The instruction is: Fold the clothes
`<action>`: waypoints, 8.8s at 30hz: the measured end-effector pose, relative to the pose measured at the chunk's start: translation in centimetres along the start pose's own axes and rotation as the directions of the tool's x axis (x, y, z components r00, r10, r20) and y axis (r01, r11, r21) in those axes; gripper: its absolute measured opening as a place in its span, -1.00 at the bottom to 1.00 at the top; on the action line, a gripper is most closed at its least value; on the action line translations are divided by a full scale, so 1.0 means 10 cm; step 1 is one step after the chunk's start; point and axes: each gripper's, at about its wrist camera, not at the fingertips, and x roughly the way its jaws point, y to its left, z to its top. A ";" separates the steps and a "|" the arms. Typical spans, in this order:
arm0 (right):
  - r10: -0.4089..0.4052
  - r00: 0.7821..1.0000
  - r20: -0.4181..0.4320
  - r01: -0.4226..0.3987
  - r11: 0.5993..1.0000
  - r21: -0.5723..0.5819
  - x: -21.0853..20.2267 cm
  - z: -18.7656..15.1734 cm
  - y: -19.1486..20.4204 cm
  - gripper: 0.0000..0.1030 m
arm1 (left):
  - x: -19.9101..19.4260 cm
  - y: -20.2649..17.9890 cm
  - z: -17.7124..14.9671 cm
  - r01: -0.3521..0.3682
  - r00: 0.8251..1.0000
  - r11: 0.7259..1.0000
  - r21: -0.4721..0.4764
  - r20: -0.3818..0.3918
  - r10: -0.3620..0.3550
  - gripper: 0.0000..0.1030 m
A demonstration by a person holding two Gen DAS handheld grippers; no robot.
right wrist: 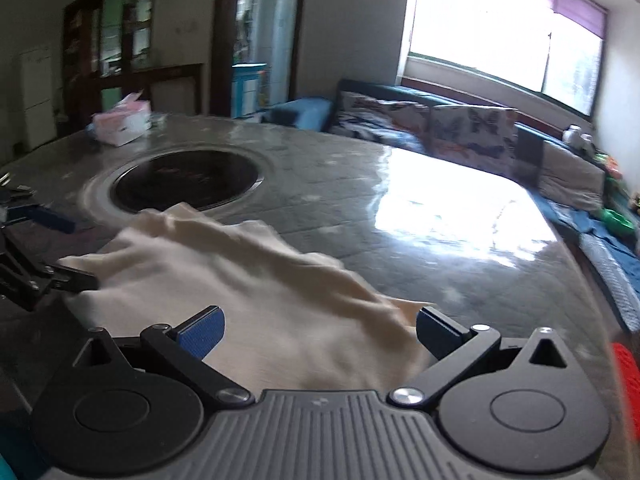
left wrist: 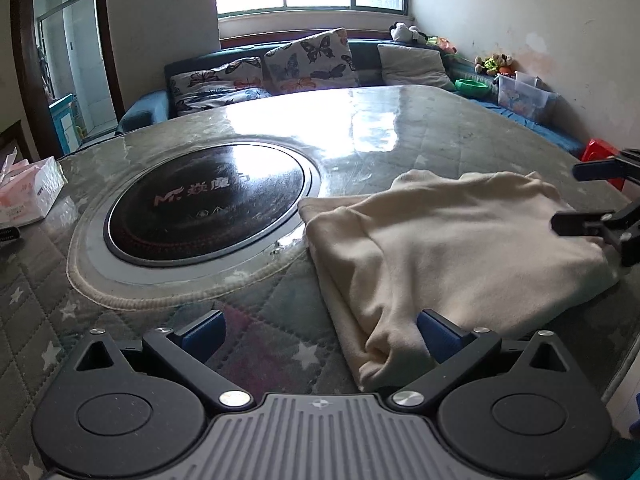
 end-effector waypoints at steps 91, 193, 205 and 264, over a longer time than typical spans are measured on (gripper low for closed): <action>0.294 0.943 -0.157 -0.333 0.837 -0.435 0.25 0.33 1.45 0.18 | 0.02 0.66 0.23 -0.046 0.999 0.940 -0.337 -0.031 0.037 1.00; -0.316 0.946 0.078 0.244 0.848 0.470 -0.73 -0.08 -2.31 -0.75 | 1.06 -1.50 1.75 0.365 0.929 0.918 -0.154 -0.001 -0.370 -0.83; -0.364 0.931 0.001 0.321 0.822 0.470 -0.52 -0.25 -2.49 -0.75 | 1.19 -1.59 1.71 0.344 0.934 0.929 -0.140 -0.057 -0.354 -0.79; -0.352 0.932 -0.087 0.344 0.783 0.519 -0.50 -0.68 -1.33 1.00 | 0.55 -1.46 0.91 0.290 0.957 0.957 0.008 0.019 -0.290 1.00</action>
